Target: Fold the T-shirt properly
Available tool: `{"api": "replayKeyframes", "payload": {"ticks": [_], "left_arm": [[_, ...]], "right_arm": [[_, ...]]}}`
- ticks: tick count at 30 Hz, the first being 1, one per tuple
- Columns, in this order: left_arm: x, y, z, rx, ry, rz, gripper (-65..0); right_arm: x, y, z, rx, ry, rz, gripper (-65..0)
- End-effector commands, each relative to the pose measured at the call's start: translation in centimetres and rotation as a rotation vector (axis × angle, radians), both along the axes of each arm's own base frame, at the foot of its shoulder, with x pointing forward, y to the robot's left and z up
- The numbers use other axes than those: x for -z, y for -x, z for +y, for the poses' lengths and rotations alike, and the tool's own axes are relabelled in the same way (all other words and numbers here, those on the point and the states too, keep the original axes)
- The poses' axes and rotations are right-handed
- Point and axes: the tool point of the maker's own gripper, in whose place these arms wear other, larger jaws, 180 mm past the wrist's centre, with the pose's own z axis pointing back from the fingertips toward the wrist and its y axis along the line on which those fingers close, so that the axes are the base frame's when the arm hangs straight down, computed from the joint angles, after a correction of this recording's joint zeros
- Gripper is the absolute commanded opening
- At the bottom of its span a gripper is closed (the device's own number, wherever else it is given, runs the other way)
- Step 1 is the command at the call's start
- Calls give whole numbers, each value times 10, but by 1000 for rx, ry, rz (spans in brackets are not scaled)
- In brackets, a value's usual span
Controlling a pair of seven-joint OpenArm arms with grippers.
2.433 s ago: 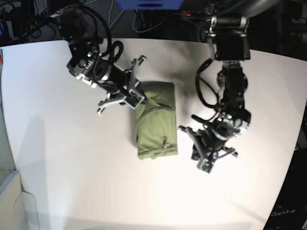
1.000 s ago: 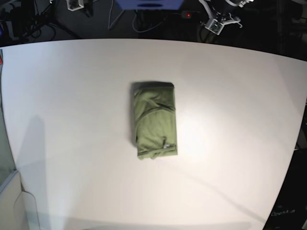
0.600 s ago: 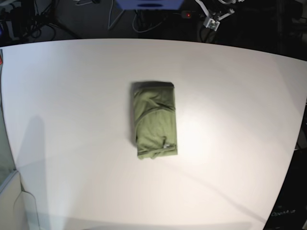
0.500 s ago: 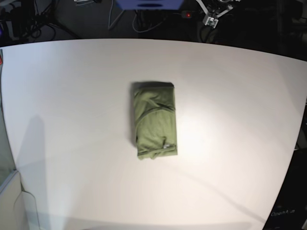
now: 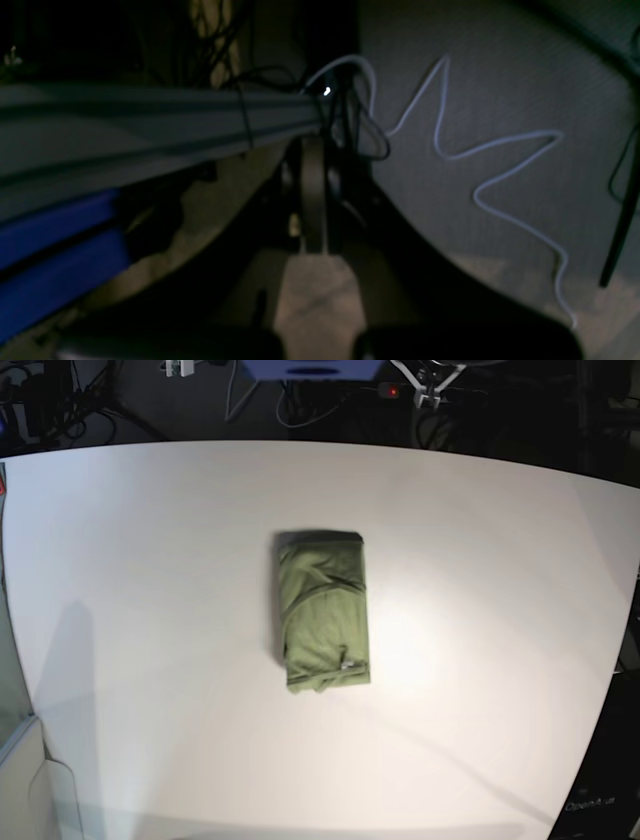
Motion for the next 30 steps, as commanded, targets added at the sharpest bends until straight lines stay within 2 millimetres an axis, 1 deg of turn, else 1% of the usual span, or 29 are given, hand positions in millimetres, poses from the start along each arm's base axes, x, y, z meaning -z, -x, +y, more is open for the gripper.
{"api": "replayKeyframes", "payload": {"ticks": [1, 2, 4, 6, 8, 9, 11, 12, 13, 15, 19, 20, 22, 23, 25, 27, 28, 30], "left_arm": [[2, -1, 0, -7, 11, 7, -645], [5, -4, 4, -11, -4, 16, -645], [11, -7, 4, -20, -19, 44, -645], [14, -9, 13, -30, -60, 64, -645], [16, -17, 20, -28, -110, 64, -645], [17, -21, 22, -28, -133, 64, -645], [17, -30, 26, -32, -173, 59, -645], [18, -32, 29, -34, -195, 59, -645], [18, -32, 31, -36, -216, 62, -644], [18, -35, 36, -40, -254, 65, -643], [18, -41, 34, -44, -274, 73, -642], [18, -38, 34, -48, -277, 90, -642], [18, -32, 34, -51, -274, 125, -642], [18, -32, 34, -51, -274, 128, -642], [18, -32, 34, -57, -273, 130, -641], [18, -31, 34, -57, -272, 131, -641], [18, -29, 33, -58, -270, 132, -641], [18, -28, 33, -65, -268, 129, -641]], "right_arm": [[1, 0, -5, 25, -7, -5, -650], [4, -3, -2, 42, -18, -6, -650], [8, -4, -7, 79, -21, -4, -650], [14, -3, -2, 102, -43, 26, -650], [18, -11, -5, 121, -52, 47, -650], [19, -28, -9, 118, -47, 22, -650], [19, -50, -13, 116, -41, -11, -650], [19, -56, -17, 111, -33, -16, -650], [21, -57, -17, 103, -35, -2, -650], [27, -51, -17, 76, -13, 59, -650], [39, -24, -28, 6, 95, 192, -650], [41, -20, -33, -16, 135, 221, -650], [44, -14, -40, -55, 197, 248, -650], [45, -11, -35, -77, 212, 262, -650], [47, -7, -37, -111, 272, 287, -650], [48, -5, -44, -136, 336, 304, -650], [49, -5, -42, -146, 357, 305, -650], [48, -5, -45, -146, 409, 311, -620]]}}
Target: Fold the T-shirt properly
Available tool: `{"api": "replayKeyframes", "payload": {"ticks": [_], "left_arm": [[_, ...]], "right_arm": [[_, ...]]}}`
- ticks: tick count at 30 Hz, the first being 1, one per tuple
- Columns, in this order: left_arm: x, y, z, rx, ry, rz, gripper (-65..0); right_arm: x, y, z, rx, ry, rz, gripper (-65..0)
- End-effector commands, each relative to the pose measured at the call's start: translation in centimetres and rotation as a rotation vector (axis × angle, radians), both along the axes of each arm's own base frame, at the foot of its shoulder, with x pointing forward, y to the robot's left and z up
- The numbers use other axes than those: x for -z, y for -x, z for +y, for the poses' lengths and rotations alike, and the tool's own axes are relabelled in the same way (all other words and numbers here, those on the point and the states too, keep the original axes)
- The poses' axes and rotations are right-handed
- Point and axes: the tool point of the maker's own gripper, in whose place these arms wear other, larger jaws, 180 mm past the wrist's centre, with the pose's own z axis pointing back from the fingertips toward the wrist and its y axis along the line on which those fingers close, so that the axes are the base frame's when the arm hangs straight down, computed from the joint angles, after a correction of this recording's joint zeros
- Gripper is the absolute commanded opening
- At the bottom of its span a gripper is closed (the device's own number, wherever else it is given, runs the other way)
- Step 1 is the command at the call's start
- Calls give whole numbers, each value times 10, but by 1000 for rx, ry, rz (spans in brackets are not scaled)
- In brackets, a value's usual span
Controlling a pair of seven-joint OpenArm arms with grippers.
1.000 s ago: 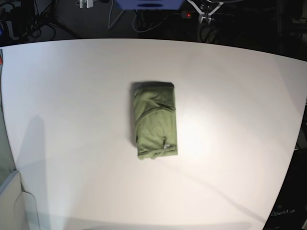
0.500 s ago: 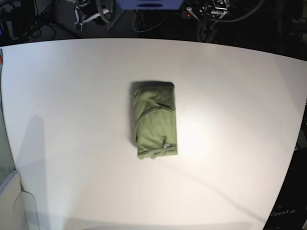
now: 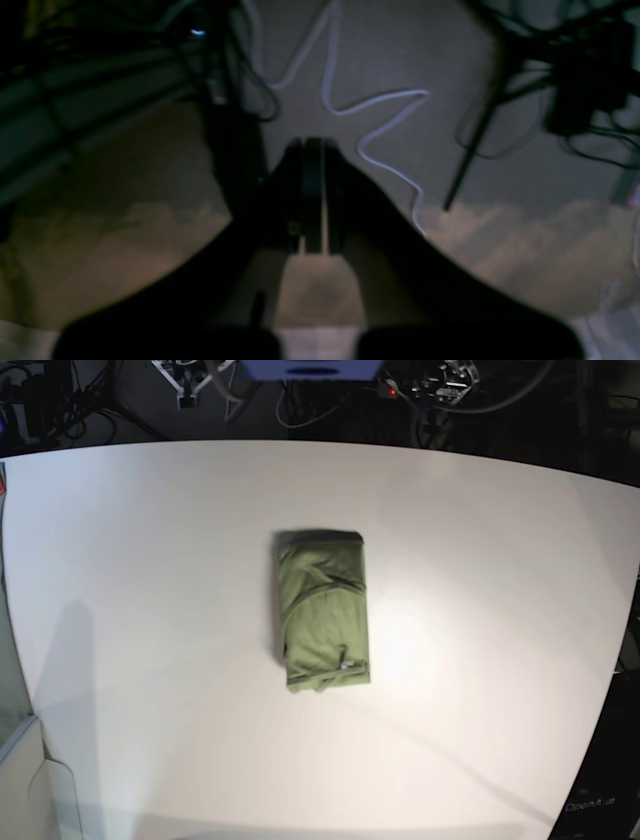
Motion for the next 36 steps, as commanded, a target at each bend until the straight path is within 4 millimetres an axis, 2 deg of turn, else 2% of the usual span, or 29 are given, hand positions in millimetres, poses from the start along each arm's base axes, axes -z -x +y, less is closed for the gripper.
{"api": "replayKeyframes", "payload": {"ticks": [1, 3, 5, 7, 9, 11, 14, 15, 18, 23, 36], "left_arm": [[0, 2, 1, -28, -2, -1, -641], [0, 7, -3, -53, 23, 5, -641], [1, 3, -18, -70, 106, -4, -641], [0, 1, -30, -89, 177, -12, -641], [-1, 0, -35, -112, 203, -17, -641], [-1, -1, -34, -143, 209, -29, -641], [-2, -11, -32, -149, 204, -94, -641], [-2, -8, -32, -146, 202, -96, -641], [-2, -7, -33, -145, 206, -110, -640], [-5, -13, -47, -146, 289, -122, -640], [-5, -16, -47, -149, 289, -131, -640]], "right_arm": [[-1, 8, -10, -11, 47, 13, -608], [-3, 7, -18, -17, 99, 12, -604], [-5, 5, -29, -17, 157, 6, -604], [-6, 4, -32, -6, 174, 7, -604], [-7, 5, -36, -3, 205, 14, -604], [-7, 4, -31, -8, 219, 14, -604], [-6, -8, -29, -2, 218, -4, -604], [-6, -9, -28, -5, 216, -4, -604], [-5, -9, -22, -17, 186, -7, -604], [-4, -10, -20, -33, 175, -14, -602], [-4, -7, -19, -51, 175, -2, -602]]}}
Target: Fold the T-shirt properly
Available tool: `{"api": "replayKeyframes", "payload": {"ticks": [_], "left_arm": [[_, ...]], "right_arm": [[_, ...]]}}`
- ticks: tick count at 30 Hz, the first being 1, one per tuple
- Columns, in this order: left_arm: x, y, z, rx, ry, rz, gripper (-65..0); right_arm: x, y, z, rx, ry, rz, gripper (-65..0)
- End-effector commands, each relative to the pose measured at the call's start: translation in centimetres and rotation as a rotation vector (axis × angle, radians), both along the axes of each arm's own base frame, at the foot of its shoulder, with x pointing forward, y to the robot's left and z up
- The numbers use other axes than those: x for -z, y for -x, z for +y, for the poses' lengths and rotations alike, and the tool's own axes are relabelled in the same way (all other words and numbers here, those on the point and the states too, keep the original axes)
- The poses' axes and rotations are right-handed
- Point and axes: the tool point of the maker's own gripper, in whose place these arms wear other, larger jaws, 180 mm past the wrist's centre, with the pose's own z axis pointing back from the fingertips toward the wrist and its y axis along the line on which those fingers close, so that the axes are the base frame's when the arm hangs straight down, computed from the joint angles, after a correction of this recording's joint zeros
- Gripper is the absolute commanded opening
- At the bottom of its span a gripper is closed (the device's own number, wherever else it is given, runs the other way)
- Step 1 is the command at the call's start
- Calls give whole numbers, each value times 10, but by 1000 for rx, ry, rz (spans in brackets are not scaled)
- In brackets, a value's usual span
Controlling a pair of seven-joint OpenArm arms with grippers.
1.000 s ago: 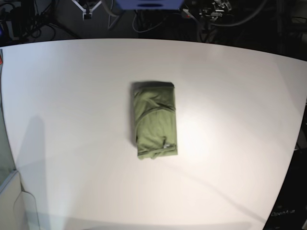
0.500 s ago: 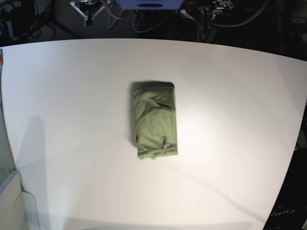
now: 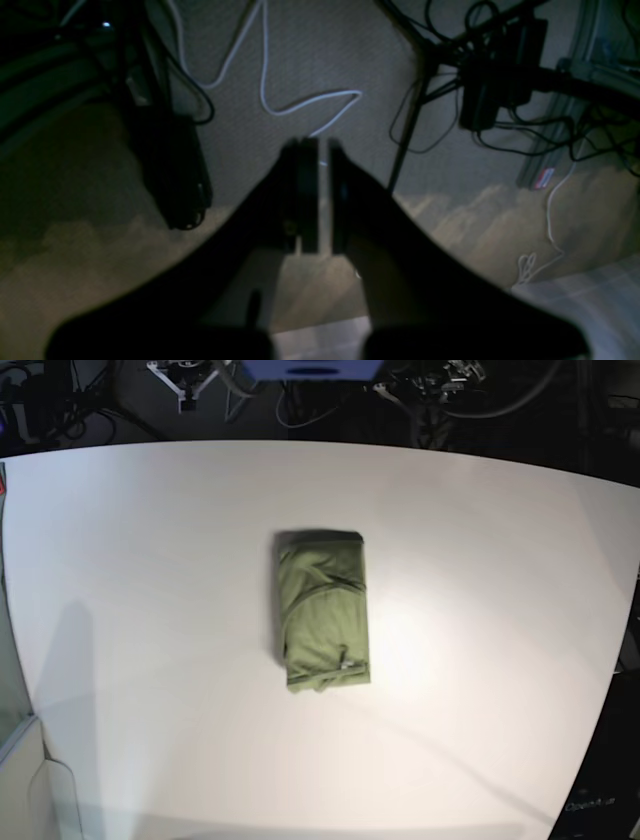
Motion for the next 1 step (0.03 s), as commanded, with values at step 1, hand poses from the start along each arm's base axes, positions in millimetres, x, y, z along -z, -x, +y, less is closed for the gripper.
{"api": "replayKeyframes", "payload": {"ticks": [1], "left_arm": [[0, -1, 0, 3, 2, -5, -640]], "right_arm": [[0, 4, -1, 0, -1, 4, -602]]}}
